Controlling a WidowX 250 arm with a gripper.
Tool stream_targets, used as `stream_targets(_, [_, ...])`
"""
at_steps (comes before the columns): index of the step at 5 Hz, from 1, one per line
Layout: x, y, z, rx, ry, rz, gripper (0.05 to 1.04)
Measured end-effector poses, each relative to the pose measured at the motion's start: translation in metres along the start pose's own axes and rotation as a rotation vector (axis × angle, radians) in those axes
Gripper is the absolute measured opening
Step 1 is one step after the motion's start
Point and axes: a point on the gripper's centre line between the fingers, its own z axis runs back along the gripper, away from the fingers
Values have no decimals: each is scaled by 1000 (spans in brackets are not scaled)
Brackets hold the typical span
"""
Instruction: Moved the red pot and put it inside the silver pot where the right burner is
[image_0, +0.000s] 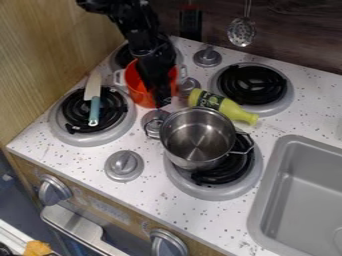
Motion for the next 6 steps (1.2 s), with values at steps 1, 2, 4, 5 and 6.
stream_targets(1, [-1,-1,-1,-4,2,15,344])
stream_targets(2, [0,-4,-1,-22,-4,6,153])
stream_targets(4, [3,-12,18,-101,26,51,83])
stream_targets(5, [9,-25,49,-97,86,147,77])
stream_targets(6, [16,-43,76,-85,132,222,73])
